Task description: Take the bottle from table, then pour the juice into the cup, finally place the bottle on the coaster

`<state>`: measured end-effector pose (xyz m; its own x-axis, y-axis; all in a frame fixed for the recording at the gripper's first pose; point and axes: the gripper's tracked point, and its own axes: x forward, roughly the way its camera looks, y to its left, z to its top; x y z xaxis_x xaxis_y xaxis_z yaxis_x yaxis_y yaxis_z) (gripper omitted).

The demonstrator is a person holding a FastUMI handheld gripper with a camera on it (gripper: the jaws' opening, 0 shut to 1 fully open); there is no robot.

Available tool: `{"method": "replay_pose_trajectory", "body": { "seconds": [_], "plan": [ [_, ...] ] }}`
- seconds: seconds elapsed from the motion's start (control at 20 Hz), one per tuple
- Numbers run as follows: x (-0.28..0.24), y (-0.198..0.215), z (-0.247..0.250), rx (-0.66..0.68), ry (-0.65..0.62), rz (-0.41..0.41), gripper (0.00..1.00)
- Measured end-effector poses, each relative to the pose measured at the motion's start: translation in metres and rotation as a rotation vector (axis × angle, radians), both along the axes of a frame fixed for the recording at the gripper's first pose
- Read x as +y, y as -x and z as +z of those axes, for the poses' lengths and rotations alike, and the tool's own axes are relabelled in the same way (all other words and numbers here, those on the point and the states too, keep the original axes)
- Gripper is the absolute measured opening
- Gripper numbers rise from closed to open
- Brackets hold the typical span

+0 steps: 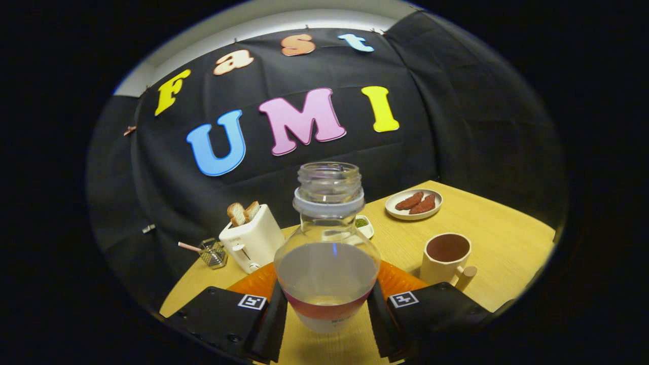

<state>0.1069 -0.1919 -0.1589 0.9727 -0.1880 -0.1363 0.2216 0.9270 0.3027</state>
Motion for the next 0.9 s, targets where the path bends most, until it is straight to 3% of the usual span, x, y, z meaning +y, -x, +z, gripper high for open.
{"method": "replay_pose_trajectory", "body": {
  "seconds": [0.6,0.9],
  "plan": [
    [-0.009,-0.105,0.003,0.071,0.280,-0.014,0.73],
    [-0.013,-0.143,-0.011,0.068,0.292,0.003,0.73]
  ]
}}
